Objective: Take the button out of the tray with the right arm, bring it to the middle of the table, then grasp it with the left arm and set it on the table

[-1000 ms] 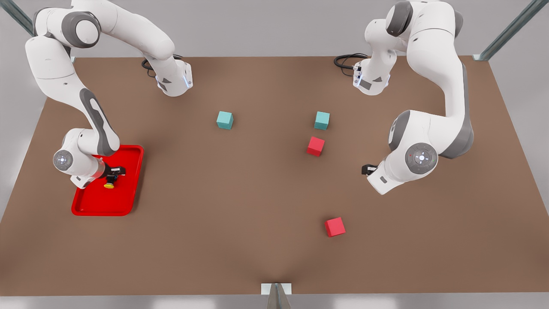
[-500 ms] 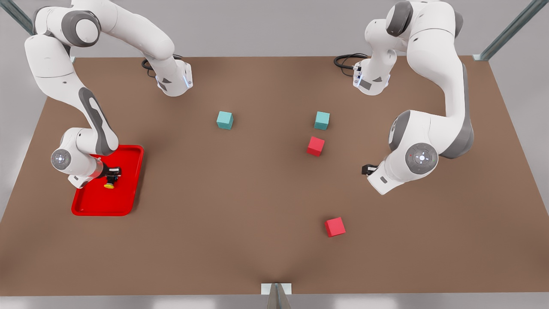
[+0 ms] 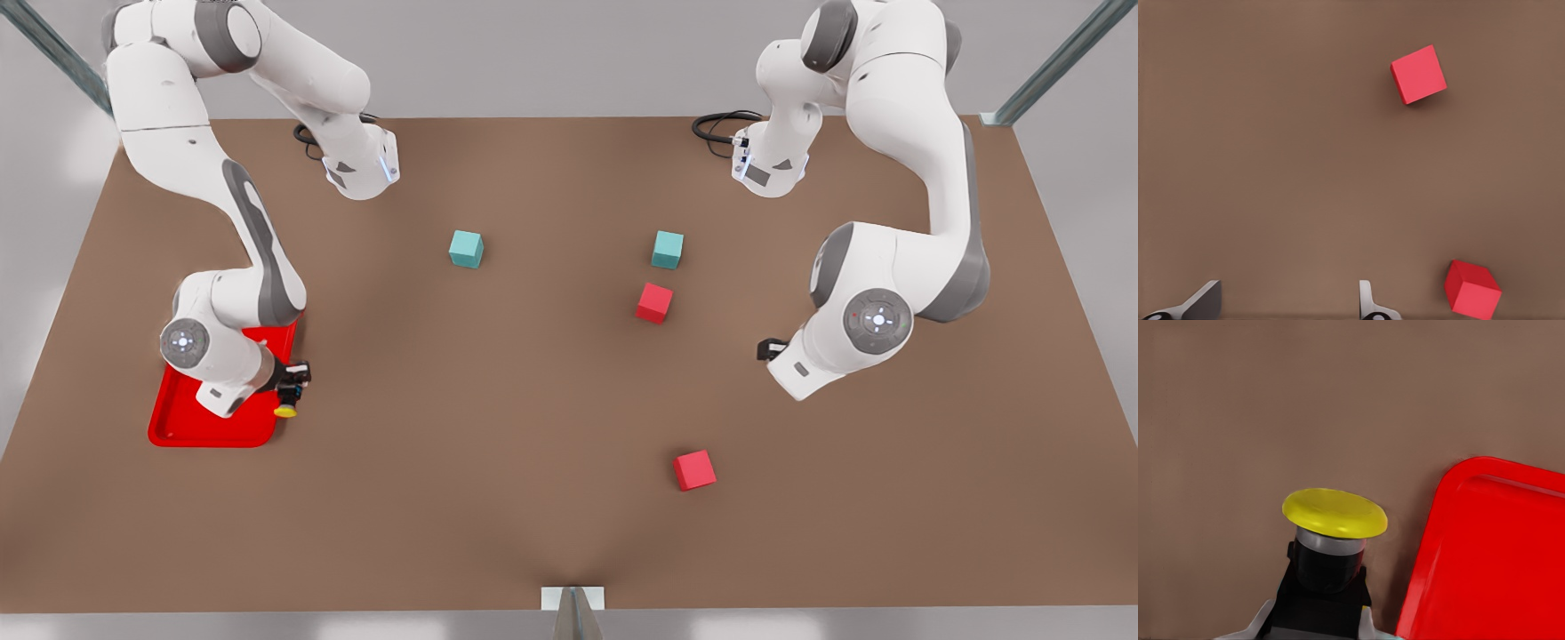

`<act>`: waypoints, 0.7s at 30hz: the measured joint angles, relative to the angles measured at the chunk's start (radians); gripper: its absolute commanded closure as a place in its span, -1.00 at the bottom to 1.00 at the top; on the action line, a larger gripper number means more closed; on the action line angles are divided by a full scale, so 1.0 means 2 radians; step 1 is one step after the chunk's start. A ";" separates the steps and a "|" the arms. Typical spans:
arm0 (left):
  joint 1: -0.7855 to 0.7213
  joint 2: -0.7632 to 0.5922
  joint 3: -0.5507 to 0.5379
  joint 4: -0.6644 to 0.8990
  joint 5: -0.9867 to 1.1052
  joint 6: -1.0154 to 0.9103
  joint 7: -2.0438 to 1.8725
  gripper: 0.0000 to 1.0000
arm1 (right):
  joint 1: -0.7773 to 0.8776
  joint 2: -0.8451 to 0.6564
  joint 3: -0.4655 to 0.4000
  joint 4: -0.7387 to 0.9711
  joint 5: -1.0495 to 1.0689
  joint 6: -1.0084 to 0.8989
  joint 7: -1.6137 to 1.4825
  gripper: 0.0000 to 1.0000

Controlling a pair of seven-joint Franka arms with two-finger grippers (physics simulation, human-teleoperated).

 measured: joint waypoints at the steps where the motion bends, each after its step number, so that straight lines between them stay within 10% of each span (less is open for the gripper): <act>1: 0.001 0.000 0.000 0.000 0.000 0.000 0.000 -1.00 | 0.068 0.010 -0.038 0.028 0.033 -0.013 0.008 0.01; 5: 0.003 0.000 0.000 -0.001 0.001 -0.001 0.000 -1.00 | 0.360 0.104 -0.223 0.178 0.190 -0.058 0.051 0.01; 8: 0.005 0.000 0.000 -0.002 0.002 -0.002 0.000 -1.00 | 0.472 0.207 -0.283 0.314 0.295 -0.079 0.092 0.00; 19: 0.005 -0.001 0.001 -0.005 0.002 -0.003 0.000 -1.00 | 0.533 0.337 -0.305 0.422 0.438 -0.072 0.214 -0.14; 20: 0.005 -0.001 0.001 -0.005 0.002 -0.003 0.000 -1.00 | 0.533 0.340 -0.304 0.426 0.440 -0.071 0.223 -1.00; 21: 0.006 -0.001 0.001 -0.005 0.003 -0.003 0.000 -1.00 | 0.533 0.341 -0.304 0.431 0.441 -0.068 0.233 -1.00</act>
